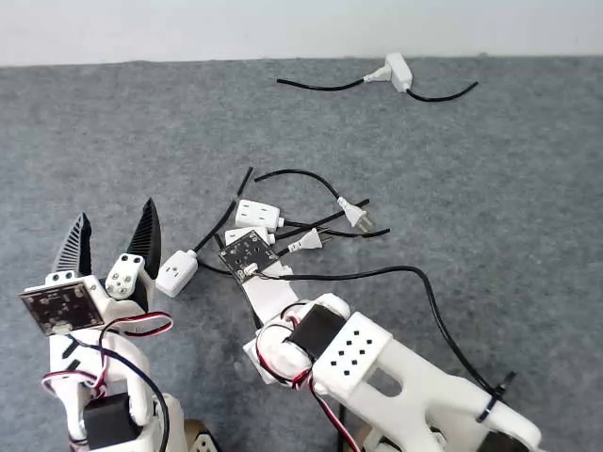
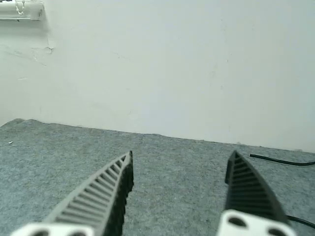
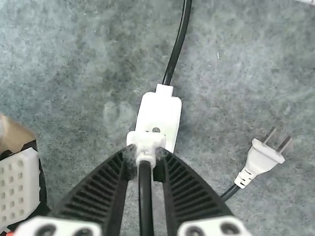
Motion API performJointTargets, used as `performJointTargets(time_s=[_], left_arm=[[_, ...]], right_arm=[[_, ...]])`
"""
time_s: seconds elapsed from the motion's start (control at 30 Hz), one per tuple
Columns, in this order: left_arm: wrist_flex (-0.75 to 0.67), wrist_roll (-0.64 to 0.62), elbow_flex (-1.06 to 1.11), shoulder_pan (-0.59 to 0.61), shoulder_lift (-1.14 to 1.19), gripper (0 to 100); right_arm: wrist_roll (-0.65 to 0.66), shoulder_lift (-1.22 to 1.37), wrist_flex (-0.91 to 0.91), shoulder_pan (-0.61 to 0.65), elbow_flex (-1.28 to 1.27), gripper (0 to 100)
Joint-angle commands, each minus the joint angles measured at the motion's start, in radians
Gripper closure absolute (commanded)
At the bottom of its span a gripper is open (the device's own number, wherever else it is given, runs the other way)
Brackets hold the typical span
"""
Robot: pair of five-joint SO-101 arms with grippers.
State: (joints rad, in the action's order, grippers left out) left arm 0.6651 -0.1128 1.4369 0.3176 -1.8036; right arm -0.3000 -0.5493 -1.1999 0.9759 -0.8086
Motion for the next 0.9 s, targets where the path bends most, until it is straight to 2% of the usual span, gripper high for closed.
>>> performJointTargets(time_s=[0.0,0.3,0.47,0.87], left_arm=[[-0.034,-0.012,-0.022,-0.006,-0.012,70],[-0.034,-0.012,-0.022,-0.006,-0.012,70],[-0.034,-0.012,-0.022,-0.006,-0.012,70],[-0.034,-0.012,-0.022,-0.006,-0.012,70]], right_arm=[[-0.008,0.016,0.002,-0.012,0.005,99.1],[-0.006,0.016,-0.004,-0.016,0.012,99.1],[0.025,0.016,-0.050,-0.077,0.066,99.1],[0.021,0.027,-0.059,-0.059,0.063,99.1]])
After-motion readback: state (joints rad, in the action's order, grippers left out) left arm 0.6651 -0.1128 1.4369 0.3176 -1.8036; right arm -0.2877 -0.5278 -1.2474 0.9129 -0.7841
